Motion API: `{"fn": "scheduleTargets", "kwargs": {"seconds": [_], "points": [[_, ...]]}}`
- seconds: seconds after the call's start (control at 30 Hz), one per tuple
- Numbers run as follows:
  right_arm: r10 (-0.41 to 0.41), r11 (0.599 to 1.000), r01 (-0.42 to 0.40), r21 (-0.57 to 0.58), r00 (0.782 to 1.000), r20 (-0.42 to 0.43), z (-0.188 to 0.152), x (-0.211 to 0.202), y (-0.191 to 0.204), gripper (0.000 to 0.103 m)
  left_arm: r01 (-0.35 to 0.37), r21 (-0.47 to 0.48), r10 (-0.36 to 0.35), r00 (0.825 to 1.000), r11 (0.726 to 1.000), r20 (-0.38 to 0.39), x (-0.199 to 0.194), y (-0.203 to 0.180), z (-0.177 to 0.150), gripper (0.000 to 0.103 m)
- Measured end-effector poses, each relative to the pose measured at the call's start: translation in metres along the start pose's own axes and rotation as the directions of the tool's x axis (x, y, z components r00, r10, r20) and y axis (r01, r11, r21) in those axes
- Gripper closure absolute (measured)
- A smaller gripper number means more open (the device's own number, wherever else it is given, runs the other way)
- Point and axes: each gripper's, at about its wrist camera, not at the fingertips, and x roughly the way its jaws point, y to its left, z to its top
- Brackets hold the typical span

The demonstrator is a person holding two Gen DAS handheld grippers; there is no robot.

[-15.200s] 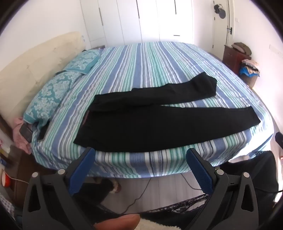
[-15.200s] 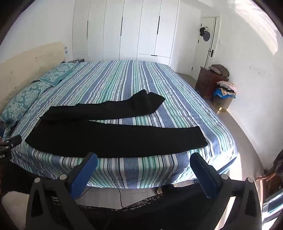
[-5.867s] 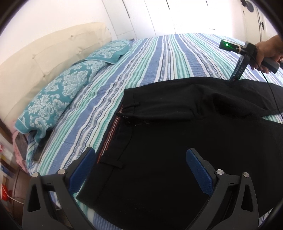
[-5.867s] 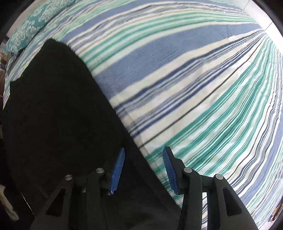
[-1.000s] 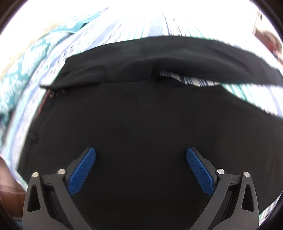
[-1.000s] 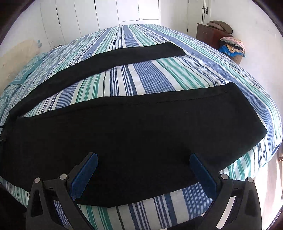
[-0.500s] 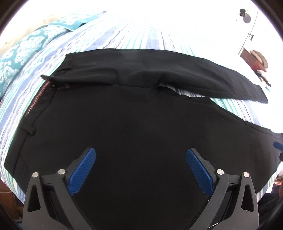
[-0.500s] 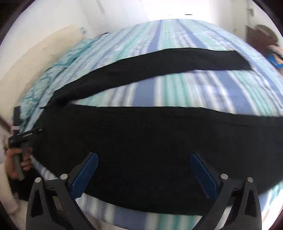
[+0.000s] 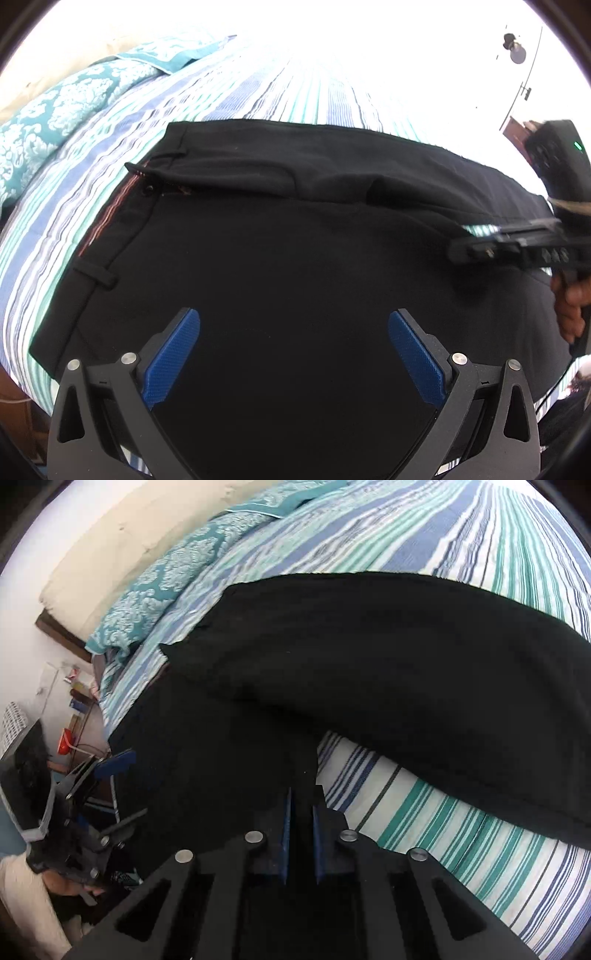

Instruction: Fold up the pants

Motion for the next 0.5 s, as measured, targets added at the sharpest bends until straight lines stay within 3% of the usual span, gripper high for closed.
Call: {"fn": "scheduleTargets", "kwargs": {"seconds": [0.2, 0.23, 0.33, 0.43, 0.5], "points": [[-0.042, 0.994, 0.042, -0.097, 0.999, 0.002, -0.016, -0.002, 0.016, 0.092, 0.026, 0.051, -0.026, 1.000, 0.998, -0.007, 0.010, -0.016, 0.008, 0.001], [-0.038, 0.995, 0.038, -0.092, 0.999, 0.007, -0.017, -0.002, 0.016, 0.083, 0.029, 0.053, -0.029, 1.000, 0.998, -0.004, 0.012, -0.019, 0.012, 0.001], [-0.048, 0.998, 0.051, -0.047, 0.998, 0.050, -0.022, -0.019, 0.010, 0.020, 0.046, 0.056, -0.046, 0.999, 0.997, 0.002, 0.017, -0.027, 0.025, 0.001], [-0.045, 0.999, 0.045, 0.006, 0.989, 0.142, -0.035, -0.051, -0.003, 0.018, 0.032, 0.066, -0.033, 0.999, 0.997, 0.011, 0.024, -0.035, 0.036, 0.001], [-0.094, 0.994, 0.083, 0.072, 0.981, 0.169, -0.049, -0.075, -0.028, 0.018, 0.003, 0.077, -0.004, 1.000, 0.997, 0.015, 0.035, -0.039, 0.046, 0.001]]}}
